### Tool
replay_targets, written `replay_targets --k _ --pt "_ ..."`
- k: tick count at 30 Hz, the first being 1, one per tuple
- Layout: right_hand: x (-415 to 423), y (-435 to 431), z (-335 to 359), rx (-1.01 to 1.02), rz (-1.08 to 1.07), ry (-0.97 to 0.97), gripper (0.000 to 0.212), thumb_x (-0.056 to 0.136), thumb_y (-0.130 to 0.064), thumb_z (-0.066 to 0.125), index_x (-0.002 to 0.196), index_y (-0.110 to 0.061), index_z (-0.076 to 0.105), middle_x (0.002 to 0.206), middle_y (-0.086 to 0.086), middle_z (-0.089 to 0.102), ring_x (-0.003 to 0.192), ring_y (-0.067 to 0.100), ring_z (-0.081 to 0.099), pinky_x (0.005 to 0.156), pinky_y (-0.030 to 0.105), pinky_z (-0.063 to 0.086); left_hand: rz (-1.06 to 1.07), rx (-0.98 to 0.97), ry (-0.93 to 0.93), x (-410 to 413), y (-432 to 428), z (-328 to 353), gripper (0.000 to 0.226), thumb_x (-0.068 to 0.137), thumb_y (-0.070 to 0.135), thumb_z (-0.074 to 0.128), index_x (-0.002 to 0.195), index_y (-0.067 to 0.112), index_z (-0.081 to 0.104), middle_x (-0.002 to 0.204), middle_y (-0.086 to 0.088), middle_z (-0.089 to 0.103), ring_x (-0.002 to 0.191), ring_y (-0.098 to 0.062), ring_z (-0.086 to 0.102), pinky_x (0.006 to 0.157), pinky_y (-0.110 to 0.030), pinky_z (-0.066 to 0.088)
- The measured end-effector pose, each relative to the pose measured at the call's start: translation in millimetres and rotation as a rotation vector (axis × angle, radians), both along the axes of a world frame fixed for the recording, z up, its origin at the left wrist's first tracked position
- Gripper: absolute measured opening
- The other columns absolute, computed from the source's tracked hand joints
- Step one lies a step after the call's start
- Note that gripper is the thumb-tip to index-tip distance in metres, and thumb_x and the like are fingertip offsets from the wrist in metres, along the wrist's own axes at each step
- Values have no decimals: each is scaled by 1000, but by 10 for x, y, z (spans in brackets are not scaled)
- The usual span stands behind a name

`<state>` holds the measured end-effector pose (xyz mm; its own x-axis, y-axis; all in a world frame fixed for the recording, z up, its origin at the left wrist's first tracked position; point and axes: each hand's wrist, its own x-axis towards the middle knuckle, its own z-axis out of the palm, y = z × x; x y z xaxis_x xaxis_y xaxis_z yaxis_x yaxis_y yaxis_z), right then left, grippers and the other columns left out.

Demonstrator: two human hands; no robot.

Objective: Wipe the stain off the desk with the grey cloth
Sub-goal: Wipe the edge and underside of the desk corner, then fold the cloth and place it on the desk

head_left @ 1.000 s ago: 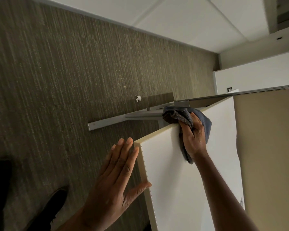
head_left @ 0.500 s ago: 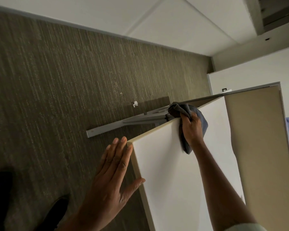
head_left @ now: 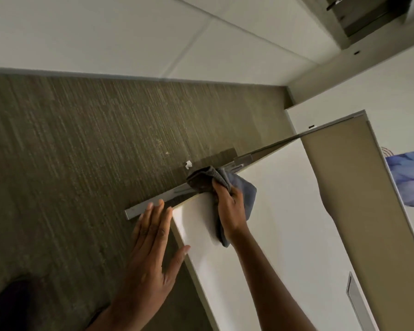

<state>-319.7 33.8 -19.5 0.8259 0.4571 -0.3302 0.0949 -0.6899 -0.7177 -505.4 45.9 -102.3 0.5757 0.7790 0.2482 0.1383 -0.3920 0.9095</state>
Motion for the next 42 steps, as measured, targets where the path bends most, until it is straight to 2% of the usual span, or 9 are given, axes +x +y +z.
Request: replay_targets --k 5,9,13,21,26,30,35,39,42 --pt "-309 83 179 52 35 134 20 88 -54 54 94 -43 69 81 -25 73 83 -5 68 69 6 50 26 -2 -12 -38 134 68 75 96 40 59 155 1 35 167 -14 30 157 -31 20 128 -43 22" --pt "-442 137 325 55 12 257 18 97 -42 57 102 -29 67 89 -12 73 90 7 66 78 17 48 7 10 37 -107 271 175 72 99 42 53 158 7 31 169 -9 26 159 -26 17 129 -39 19" --pt "-519 179 478 76 -65 399 19 96 -37 60 97 -21 70 102 9 72 95 21 62 88 33 47 17 -34 63 -151 384 399 68 99 41 51 156 8 36 165 -12 34 158 -24 20 122 -54 33" --pt "-513 244 807 317 -234 524 35 88 -44 67 109 -16 71 97 14 75 86 26 66 72 34 52 138 116 -23 -210 661 979 38 99 21 62 132 2 64 125 -9 71 118 -20 66 97 -44 54" --pt "-559 256 997 429 -219 520 40 84 -47 68 111 -18 72 100 15 76 88 26 66 73 36 54 118 -334 11 -161 765 1344 46 98 47 49 130 19 67 119 -2 73 103 -8 68 78 -11 49" --pt "-647 224 1161 476 -178 509 29 88 -46 65 101 -23 76 101 15 75 90 28 67 80 40 53 70 -557 -11 -76 887 1549 43 103 46 46 133 22 65 130 0 69 115 -7 63 74 -5 45" --pt "-824 181 1319 424 11 286 25 103 -34 50 108 -22 72 96 6 69 88 20 62 79 31 49 130 -683 -8 68 1070 1794 54 103 54 44 130 12 66 114 -5 71 106 -20 66 75 -20 49" --pt "-903 170 1404 400 104 160 27 105 -28 46 111 -14 68 92 -3 67 84 8 61 77 21 48 69 -858 113 178 1218 1960 69 98 68 39 133 13 62 123 -16 70 112 -31 67 101 -51 53" --pt "-900 172 1415 363 180 48 24 104 -23 47 111 -15 68 97 -4 69 90 7 64 84 26 51 0 -1004 111 269 1332 2113 63 97 68 45 121 14 68 110 -13 74 103 -29 70 91 -48 58"
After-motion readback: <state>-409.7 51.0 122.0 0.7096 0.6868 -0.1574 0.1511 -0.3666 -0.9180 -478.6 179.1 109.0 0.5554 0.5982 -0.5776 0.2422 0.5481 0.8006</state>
